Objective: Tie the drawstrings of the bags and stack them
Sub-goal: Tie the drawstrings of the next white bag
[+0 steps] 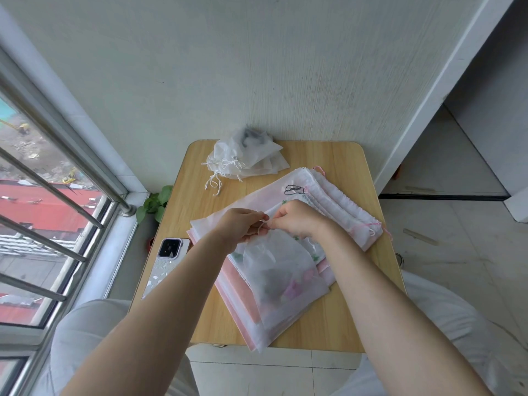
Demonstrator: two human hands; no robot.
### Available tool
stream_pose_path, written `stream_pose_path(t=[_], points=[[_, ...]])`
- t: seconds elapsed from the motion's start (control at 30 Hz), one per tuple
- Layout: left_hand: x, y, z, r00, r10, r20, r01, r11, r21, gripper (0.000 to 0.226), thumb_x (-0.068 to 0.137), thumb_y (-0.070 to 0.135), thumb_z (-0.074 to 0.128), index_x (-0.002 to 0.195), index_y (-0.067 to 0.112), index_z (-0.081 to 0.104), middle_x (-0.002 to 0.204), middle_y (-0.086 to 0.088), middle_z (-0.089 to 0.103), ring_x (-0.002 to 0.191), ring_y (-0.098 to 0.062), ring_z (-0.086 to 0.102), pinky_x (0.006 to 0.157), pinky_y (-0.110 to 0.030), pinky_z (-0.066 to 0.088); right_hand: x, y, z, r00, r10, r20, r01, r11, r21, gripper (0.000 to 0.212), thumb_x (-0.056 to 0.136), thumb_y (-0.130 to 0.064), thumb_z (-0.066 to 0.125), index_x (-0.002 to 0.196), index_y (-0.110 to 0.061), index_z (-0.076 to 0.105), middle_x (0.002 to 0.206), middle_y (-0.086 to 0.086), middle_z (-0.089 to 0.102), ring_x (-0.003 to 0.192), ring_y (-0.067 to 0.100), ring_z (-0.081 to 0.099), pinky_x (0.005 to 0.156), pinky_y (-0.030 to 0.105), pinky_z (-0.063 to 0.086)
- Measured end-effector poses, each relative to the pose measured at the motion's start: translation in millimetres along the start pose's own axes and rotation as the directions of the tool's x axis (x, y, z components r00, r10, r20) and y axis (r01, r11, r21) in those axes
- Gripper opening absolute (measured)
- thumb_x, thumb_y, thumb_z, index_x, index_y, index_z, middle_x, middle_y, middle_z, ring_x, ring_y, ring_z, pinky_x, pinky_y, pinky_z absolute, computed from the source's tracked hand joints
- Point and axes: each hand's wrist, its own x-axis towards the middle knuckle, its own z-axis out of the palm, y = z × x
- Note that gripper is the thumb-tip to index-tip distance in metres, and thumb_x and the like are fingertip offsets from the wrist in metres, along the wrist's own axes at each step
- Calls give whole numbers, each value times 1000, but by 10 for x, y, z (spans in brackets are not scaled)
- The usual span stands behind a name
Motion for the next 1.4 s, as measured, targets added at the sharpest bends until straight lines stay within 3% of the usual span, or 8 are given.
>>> stream_pose_path(t=[0.2,0.4,0.6,0.83,0.97,1.13,1.23,1.4], points=[[-35,74,-63,993,-30,114,29,1000,4,18,87,14,71,103,7,74,81,-6,74,69,-11,69,66,-20,50,22,12,58,1000,-18,-19,19,998,61,36,86,-21,66,51,-22,59,63,3,39,54,15,32,46,23,23],[-41,109,-77,995,-11,103,11,1000,7,17,84,-1,69,99,6,71,81,-6,74,69,-12,71,59,-18,53,8,37,5,1000,-9,4,9,998,67,12,83,-20,66,74,-14,63,62,2,48,54,14,42,47,21,32],[-80,199,-68,984,80,156,-111,973,201,24,79,-6,73,98,9,71,89,-9,72,79,-17,67,80,-27,57,110,92,-26,994,-48,-99,71,968,241,13,84,-5,60,95,-9,65,91,5,68,86,16,62,73,23,48],[-121,223,-45,964,262,44,-256,870,422,20,77,-3,75,85,16,71,85,-5,74,74,-11,66,77,-21,53,216,159,101,999,-30,-34,41,919,392,11,81,-5,67,87,-14,68,91,7,68,89,20,61,84,36,48],[-90,122,-7,908,417,-34,-342,786,515,26,76,3,76,74,27,67,78,8,74,74,-6,68,72,-19,52,206,148,92,999,-22,32,4,875,483,7,85,-4,69,82,-11,69,83,9,70,78,19,63,75,28,50],[-94,25,45,850,524,-62,-427,752,501,29,73,-4,74,74,25,68,79,2,74,75,-14,70,74,-26,56,151,106,-5,970,15,242,-140,851,506,6,87,-10,70,87,-4,69,75,7,66,66,15,62,58,23,49],[-63,5,48,841,532,-98,-417,754,507,27,72,1,76,75,26,68,79,0,74,76,-17,69,72,-29,54,185,123,-11,965,37,258,-171,838,519,5,87,-8,70,90,-3,69,80,10,64,69,17,61,63,25,46],[-64,25,13,929,338,-151,-300,926,230,15,74,-1,79,80,11,72,79,-7,72,69,-16,65,70,-26,55,195,168,-14,978,46,206,-163,783,600,9,85,-9,74,91,-5,70,83,9,70,73,18,66,63,26,54]])
